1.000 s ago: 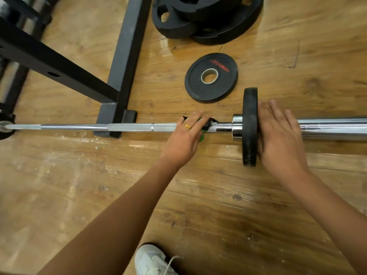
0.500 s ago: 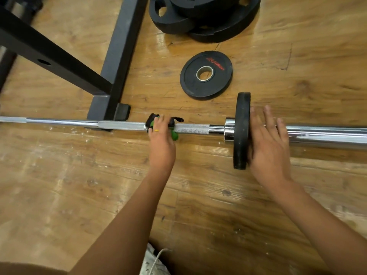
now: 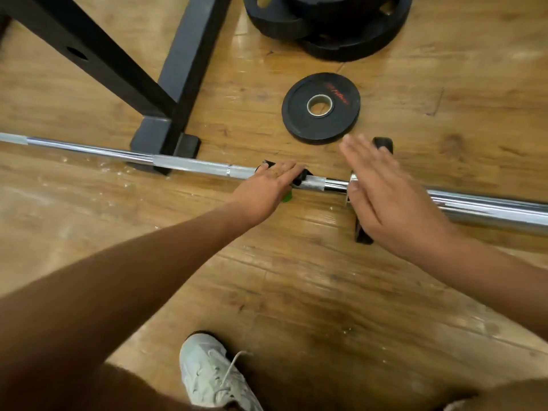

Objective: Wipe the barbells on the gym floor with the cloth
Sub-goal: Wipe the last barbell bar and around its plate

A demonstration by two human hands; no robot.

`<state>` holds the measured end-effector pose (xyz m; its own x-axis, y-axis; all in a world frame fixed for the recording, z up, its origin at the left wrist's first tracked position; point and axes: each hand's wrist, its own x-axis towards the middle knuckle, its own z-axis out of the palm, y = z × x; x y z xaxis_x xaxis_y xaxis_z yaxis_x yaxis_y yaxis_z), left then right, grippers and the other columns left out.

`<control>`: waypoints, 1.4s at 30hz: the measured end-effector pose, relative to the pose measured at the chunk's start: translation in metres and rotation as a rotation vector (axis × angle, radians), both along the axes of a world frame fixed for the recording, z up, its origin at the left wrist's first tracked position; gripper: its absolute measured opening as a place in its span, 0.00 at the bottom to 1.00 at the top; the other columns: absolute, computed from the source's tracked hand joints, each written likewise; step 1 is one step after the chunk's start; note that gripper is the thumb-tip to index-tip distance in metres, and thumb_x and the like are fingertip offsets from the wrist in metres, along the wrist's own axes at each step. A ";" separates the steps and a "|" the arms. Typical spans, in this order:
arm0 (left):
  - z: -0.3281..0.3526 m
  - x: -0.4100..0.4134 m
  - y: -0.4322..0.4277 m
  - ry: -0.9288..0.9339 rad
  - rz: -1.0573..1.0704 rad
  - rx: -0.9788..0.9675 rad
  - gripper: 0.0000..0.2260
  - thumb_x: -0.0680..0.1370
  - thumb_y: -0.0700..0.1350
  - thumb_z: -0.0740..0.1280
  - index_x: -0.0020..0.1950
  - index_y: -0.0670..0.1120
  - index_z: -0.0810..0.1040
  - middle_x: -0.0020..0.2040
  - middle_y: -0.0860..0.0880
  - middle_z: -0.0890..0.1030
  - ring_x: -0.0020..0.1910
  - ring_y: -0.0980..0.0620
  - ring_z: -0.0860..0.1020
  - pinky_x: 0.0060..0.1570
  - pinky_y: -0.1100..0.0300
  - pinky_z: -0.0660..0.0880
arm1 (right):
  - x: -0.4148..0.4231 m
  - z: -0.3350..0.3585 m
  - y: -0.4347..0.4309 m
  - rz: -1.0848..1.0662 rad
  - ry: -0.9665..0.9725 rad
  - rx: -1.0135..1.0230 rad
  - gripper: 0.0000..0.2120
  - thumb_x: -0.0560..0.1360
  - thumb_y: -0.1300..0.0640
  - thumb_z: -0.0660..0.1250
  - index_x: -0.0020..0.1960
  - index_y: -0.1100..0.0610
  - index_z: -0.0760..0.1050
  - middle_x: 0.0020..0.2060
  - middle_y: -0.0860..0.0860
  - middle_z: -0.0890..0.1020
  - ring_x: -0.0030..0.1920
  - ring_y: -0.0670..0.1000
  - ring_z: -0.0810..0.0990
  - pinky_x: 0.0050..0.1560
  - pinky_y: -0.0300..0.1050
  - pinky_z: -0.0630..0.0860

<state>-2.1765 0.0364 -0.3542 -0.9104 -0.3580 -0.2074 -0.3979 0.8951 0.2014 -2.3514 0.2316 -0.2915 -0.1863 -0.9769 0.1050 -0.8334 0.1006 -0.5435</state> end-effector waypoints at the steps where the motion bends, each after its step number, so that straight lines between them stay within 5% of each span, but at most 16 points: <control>1: 0.002 0.000 -0.006 -0.050 -0.031 0.015 0.33 0.78 0.29 0.61 0.81 0.45 0.58 0.80 0.43 0.63 0.78 0.45 0.62 0.75 0.45 0.61 | 0.002 0.003 -0.006 0.067 0.059 0.074 0.28 0.84 0.50 0.47 0.82 0.59 0.52 0.81 0.53 0.55 0.81 0.48 0.49 0.79 0.44 0.44; 4: 0.009 -0.006 -0.022 -0.146 -0.104 0.100 0.38 0.73 0.25 0.58 0.82 0.45 0.56 0.80 0.43 0.61 0.78 0.45 0.62 0.73 0.51 0.64 | 0.010 -0.001 -0.019 0.251 0.204 0.308 0.29 0.85 0.50 0.46 0.82 0.60 0.45 0.81 0.55 0.50 0.81 0.51 0.44 0.78 0.44 0.40; 8: 0.011 -0.013 -0.037 -0.108 -0.162 0.181 0.33 0.75 0.27 0.59 0.80 0.44 0.61 0.77 0.44 0.67 0.74 0.44 0.69 0.68 0.50 0.68 | 0.015 0.000 -0.032 0.358 0.405 0.567 0.37 0.77 0.45 0.30 0.81 0.61 0.40 0.81 0.59 0.45 0.81 0.56 0.42 0.79 0.49 0.42; 11: 0.002 -0.006 -0.032 0.002 -0.159 0.125 0.27 0.78 0.32 0.61 0.78 0.42 0.64 0.76 0.42 0.68 0.74 0.43 0.68 0.68 0.45 0.66 | 0.024 -0.009 -0.062 0.228 0.377 0.704 0.31 0.84 0.51 0.46 0.81 0.62 0.38 0.81 0.59 0.42 0.81 0.56 0.40 0.79 0.50 0.41; 14: -0.014 0.002 -0.024 0.151 -0.103 0.048 0.24 0.82 0.42 0.64 0.78 0.43 0.66 0.77 0.42 0.68 0.76 0.44 0.65 0.73 0.44 0.61 | 0.041 -0.036 -0.093 -0.033 0.310 0.699 0.33 0.82 0.55 0.52 0.81 0.62 0.39 0.81 0.58 0.43 0.81 0.56 0.41 0.79 0.53 0.40; 21: -0.032 0.006 -0.025 0.326 -0.005 -0.077 0.23 0.79 0.36 0.65 0.74 0.43 0.70 0.74 0.45 0.73 0.72 0.45 0.71 0.70 0.47 0.66 | 0.080 -0.080 -0.090 -0.430 0.283 0.412 0.38 0.78 0.57 0.60 0.82 0.61 0.45 0.82 0.57 0.48 0.81 0.55 0.43 0.80 0.53 0.40; 26: -0.011 0.024 -0.054 0.247 0.393 0.017 0.17 0.85 0.41 0.57 0.73 0.48 0.70 0.59 0.41 0.78 0.53 0.38 0.74 0.46 0.49 0.68 | 0.088 -0.084 -0.100 -0.548 0.290 0.395 0.41 0.75 0.56 0.64 0.82 0.60 0.47 0.81 0.56 0.51 0.81 0.55 0.44 0.80 0.54 0.42; 34: -0.028 0.024 -0.019 0.313 0.056 -0.055 0.24 0.75 0.33 0.61 0.72 0.42 0.73 0.72 0.43 0.74 0.74 0.45 0.70 0.71 0.44 0.65 | 0.096 -0.087 -0.091 -0.533 0.303 0.408 0.46 0.73 0.57 0.68 0.82 0.61 0.45 0.82 0.57 0.48 0.81 0.56 0.42 0.80 0.55 0.39; 42: -0.023 0.057 -0.044 0.353 0.407 0.031 0.20 0.81 0.34 0.61 0.73 0.45 0.72 0.74 0.46 0.72 0.75 0.48 0.67 0.76 0.49 0.56 | 0.113 -0.093 -0.088 -0.626 0.222 0.364 0.43 0.74 0.54 0.66 0.82 0.59 0.47 0.81 0.56 0.50 0.81 0.57 0.41 0.79 0.56 0.37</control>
<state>-2.1195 -0.0079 -0.3773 -0.7153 -0.6954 0.0699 -0.6152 0.6739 0.4091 -2.2380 0.1433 -0.3848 -0.7301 -0.6754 -0.1041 -0.6474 0.7323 -0.2111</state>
